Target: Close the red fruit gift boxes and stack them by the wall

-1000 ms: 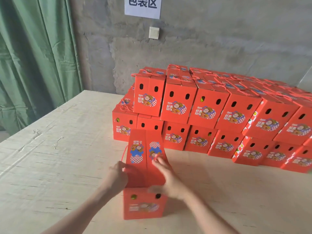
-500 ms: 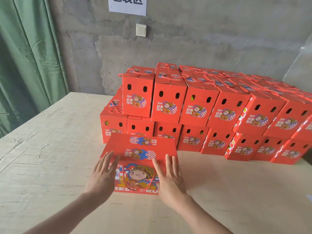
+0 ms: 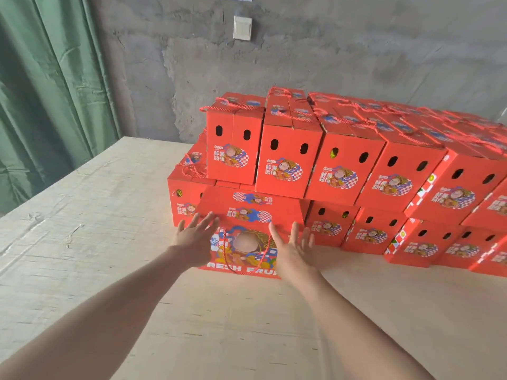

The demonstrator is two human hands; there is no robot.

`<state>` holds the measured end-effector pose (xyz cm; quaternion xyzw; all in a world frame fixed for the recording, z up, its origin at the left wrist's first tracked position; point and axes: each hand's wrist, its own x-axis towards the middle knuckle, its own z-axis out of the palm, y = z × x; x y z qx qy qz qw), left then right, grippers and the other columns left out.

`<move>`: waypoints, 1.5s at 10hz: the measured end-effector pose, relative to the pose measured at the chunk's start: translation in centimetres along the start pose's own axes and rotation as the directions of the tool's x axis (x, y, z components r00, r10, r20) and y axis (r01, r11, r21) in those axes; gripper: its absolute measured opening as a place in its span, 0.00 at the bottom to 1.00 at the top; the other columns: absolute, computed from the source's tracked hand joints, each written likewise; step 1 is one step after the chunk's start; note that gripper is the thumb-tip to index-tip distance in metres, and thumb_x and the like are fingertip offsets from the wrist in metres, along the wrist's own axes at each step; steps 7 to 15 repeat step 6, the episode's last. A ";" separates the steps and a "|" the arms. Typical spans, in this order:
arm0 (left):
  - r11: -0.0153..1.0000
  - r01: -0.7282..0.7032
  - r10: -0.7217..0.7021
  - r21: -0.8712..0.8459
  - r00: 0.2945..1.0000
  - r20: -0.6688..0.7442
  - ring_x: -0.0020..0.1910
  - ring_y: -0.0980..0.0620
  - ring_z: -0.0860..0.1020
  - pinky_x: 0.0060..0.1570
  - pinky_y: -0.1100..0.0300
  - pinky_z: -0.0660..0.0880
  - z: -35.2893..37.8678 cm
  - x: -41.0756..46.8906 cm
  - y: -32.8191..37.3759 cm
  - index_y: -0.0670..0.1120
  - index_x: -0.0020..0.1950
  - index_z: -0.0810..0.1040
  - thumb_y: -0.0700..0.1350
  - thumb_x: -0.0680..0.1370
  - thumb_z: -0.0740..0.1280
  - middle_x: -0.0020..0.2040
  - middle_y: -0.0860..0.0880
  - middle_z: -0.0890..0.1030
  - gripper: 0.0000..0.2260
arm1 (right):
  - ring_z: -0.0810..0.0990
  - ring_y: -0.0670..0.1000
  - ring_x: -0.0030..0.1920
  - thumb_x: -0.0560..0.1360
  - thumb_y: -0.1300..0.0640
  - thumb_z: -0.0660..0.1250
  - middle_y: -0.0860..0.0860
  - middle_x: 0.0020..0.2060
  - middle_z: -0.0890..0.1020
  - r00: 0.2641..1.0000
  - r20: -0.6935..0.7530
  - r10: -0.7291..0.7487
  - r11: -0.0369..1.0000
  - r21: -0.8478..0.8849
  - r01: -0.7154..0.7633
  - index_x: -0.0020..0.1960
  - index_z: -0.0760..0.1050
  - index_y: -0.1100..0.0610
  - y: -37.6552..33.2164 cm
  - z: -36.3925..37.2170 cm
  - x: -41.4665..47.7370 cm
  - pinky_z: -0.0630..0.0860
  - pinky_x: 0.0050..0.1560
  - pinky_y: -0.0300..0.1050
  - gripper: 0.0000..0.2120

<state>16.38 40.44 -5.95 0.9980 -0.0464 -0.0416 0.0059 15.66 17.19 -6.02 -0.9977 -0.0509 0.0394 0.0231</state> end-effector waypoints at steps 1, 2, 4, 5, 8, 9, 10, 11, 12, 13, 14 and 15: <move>1.000 -0.007 0.006 0.015 0.999 0.036 0.77 0.48 0.40 0.74 0.44 0.45 0.5 -0.2 -0.4 0.54 0.78 0.40 0.37 0.74 0.59 0.77 0.55 0.37 0.40 | 0.36 0.71 0.73 0.74 0.67 0.57 0.66 0.73 0.34 1.000 0.017 -0.011 1.000 -0.025 0.011 0.76 0.33 0.41 0.2 -0.1 0.1 0.33 0.70 0.65 0.45; 0.999 0.018 -0.020 0.035 0.998 0.057 0.77 0.47 0.40 0.73 0.41 0.44 0.1 -0.2 0.3 0.53 0.78 0.40 0.40 0.75 0.60 0.78 0.54 0.38 0.39 | 0.36 0.71 0.73 0.74 0.67 0.58 0.69 0.73 0.34 0.998 0.067 0.001 0.997 -0.073 0.004 0.76 0.33 0.44 -0.6 -0.6 0.0 0.35 0.68 0.70 0.44; 0.984 0.113 -0.120 0.135 0.992 0.047 0.77 0.44 0.47 0.73 0.40 0.44 0.6 -0.4 1.9 0.49 0.78 0.40 0.44 0.75 0.61 0.78 0.52 0.39 0.38 | 0.46 0.69 0.74 0.75 0.62 0.62 0.73 0.73 0.42 0.995 0.099 -0.005 0.991 -0.131 0.018 0.77 0.35 0.48 -0.7 -1.2 -0.1 0.49 0.71 0.64 0.44; 0.991 0.133 -0.133 -0.030 0.991 0.026 0.73 0.50 0.62 0.73 0.45 0.50 0.4 0.2 2.8 0.47 0.78 0.41 0.42 0.75 0.62 0.78 0.51 0.36 0.38 | 0.48 0.70 0.74 0.76 0.58 0.62 0.75 0.72 0.44 0.995 0.101 -0.021 0.982 -0.182 0.040 0.78 0.35 0.51 -1.1 -1.3 0.2 0.51 0.71 0.63 0.42; 0.959 0.152 -0.168 -0.241 0.985 -0.045 0.77 0.48 0.49 0.74 0.45 0.48 1.7 -2.0 2.6 0.53 0.78 0.41 0.48 0.79 0.62 0.77 0.52 0.33 0.36 | 0.42 0.69 0.74 0.76 0.59 0.62 0.71 0.73 0.39 0.991 0.132 -0.007 1.000 -0.004 0.007 0.78 0.38 0.49 -0.6 -1.7 -0.5 0.49 0.73 0.61 0.41; 0.959 0.152 -0.168 -0.241 0.985 -0.045 0.77 0.48 0.49 0.74 0.45 0.48 1.7 -2.0 2.6 0.53 0.78 0.41 0.48 0.79 0.62 0.77 0.52 0.33 0.36 | 0.42 0.69 0.74 0.76 0.59 0.62 0.71 0.73 0.39 0.991 0.132 -0.007 1.000 -0.004 0.007 0.78 0.38 0.49 -0.6 -1.7 -0.5 0.49 0.73 0.61 0.41; 0.959 0.152 -0.168 -0.241 0.985 -0.045 0.77 0.48 0.49 0.74 0.45 0.48 1.7 -2.0 2.6 0.53 0.78 0.41 0.48 0.79 0.62 0.77 0.52 0.33 0.36 | 0.42 0.69 0.74 0.76 0.59 0.62 0.71 0.73 0.39 0.991 0.132 -0.007 1.000 -0.004 0.007 0.78 0.38 0.49 -0.6 -1.7 -0.5 0.49 0.73 0.61 0.41; 0.959 0.152 -0.168 -0.241 0.985 -0.045 0.77 0.48 0.49 0.74 0.45 0.48 1.7 -2.0 2.6 0.53 0.78 0.41 0.48 0.79 0.62 0.77 0.52 0.33 0.36 | 0.42 0.69 0.74 0.76 0.59 0.62 0.71 0.73 0.39 0.991 0.132 -0.007 1.000 -0.004 0.007 0.78 0.38 0.49 -0.6 -1.7 -0.5 0.49 0.73 0.61 0.41; 0.959 0.152 -0.168 -0.241 0.985 -0.045 0.77 0.48 0.49 0.74 0.45 0.48 1.7 -2.0 2.6 0.53 0.78 0.41 0.48 0.79 0.62 0.77 0.52 0.33 0.36 | 0.42 0.69 0.74 0.76 0.59 0.62 0.71 0.73 0.39 0.991 0.132 -0.007 1.000 -0.004 0.007 0.78 0.38 0.49 -0.6 -1.7 -0.5 0.49 0.73 0.61 0.41; 0.959 0.152 -0.168 -0.241 0.985 -0.045 0.77 0.48 0.49 0.74 0.45 0.48 1.7 -2.0 2.6 0.53 0.78 0.41 0.48 0.79 0.62 0.77 0.52 0.33 0.36 | 0.42 0.69 0.74 0.76 0.59 0.62 0.71 0.73 0.39 0.991 0.132 -0.007 1.000 -0.004 0.007 0.78 0.38 0.49 -0.6 -1.7 -0.5 0.49 0.73 0.61 0.41; 0.959 0.152 -0.168 -0.241 0.985 -0.045 0.77 0.48 0.49 0.74 0.45 0.48 1.7 -2.0 2.6 0.53 0.78 0.41 0.48 0.79 0.62 0.77 0.52 0.33 0.36 | 0.42 0.69 0.74 0.76 0.59 0.62 0.71 0.73 0.39 0.991 0.132 -0.007 1.000 -0.004 0.007 0.78 0.38 0.49 -0.6 -1.7 -0.5 0.49 0.73 0.61 0.41; 0.959 0.152 -0.168 -0.241 0.985 -0.045 0.77 0.48 0.49 0.74 0.45 0.48 1.7 -2.0 2.6 0.53 0.78 0.41 0.48 0.79 0.62 0.77 0.52 0.33 0.36 | 0.42 0.69 0.74 0.76 0.59 0.62 0.71 0.73 0.39 0.991 0.132 -0.007 1.000 -0.004 0.007 0.78 0.38 0.49 -0.6 -1.7 -0.5 0.49 0.73 0.61 0.41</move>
